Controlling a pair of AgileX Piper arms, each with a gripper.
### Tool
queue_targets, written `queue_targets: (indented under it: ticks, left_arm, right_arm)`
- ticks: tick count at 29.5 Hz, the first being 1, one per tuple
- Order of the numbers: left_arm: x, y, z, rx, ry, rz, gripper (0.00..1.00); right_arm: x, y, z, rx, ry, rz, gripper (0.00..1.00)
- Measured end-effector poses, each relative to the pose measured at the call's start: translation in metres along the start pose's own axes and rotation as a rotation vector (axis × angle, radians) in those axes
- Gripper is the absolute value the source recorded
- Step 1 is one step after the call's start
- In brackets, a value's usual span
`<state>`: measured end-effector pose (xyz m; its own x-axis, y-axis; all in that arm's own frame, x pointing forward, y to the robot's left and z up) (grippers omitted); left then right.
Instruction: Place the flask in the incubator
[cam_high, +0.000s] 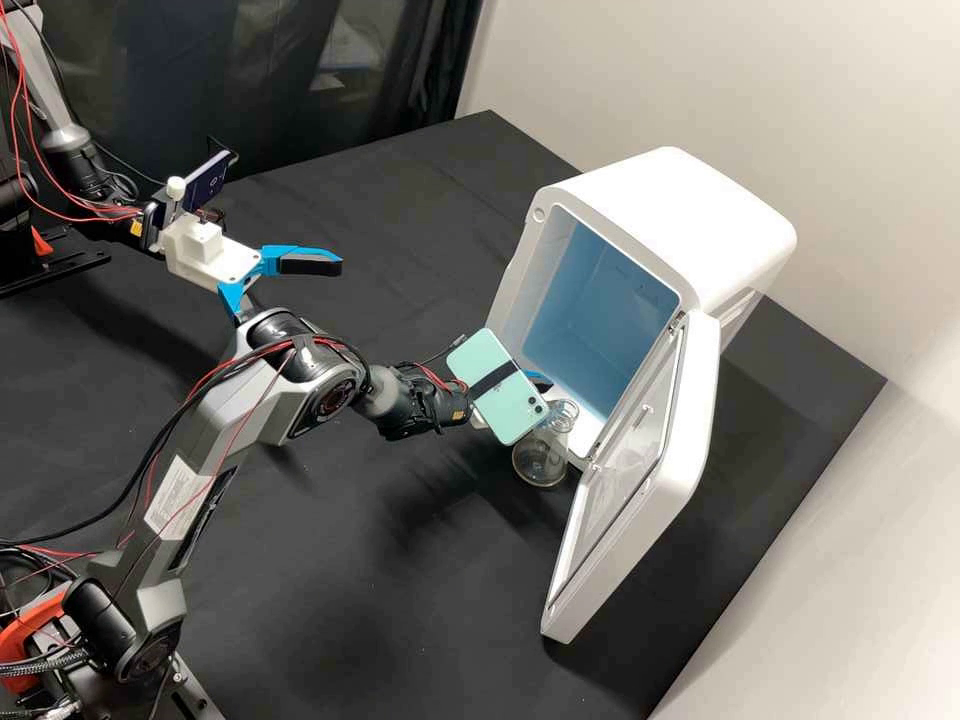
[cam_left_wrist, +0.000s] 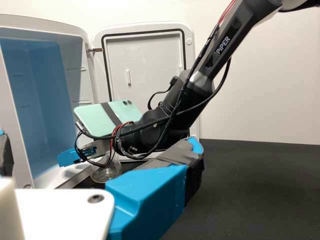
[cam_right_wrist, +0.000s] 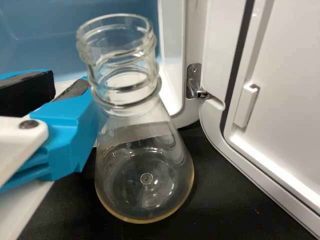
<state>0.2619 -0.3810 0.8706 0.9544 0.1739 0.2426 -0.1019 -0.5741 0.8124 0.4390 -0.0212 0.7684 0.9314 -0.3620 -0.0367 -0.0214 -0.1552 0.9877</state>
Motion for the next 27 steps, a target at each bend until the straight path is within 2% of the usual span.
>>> queue_targets:
  ticks: [17,22,24,27]
  left_arm:
    - [0.0,0.0,0.0,0.0,0.0,0.0,1.0]
    - [0.0,0.0,0.0,0.0,0.0,0.0,1.0]
    - [0.0,0.0,0.0,0.0,0.0,0.0,1.0]
    - [0.0,0.0,0.0,0.0,0.0,0.0,1.0]
  right_arm:
    - [-0.001,-0.006,0.0,-0.008,-0.006,-0.018,0.0]
    - [-0.005,-0.014,0.003,-0.024,-0.012,-0.042,0.0]
    - [-0.007,-0.017,0.004,-0.04,-0.007,-0.053,0.0]
    - [-0.009,-0.016,0.004,-0.046,-0.003,-0.052,0.0]
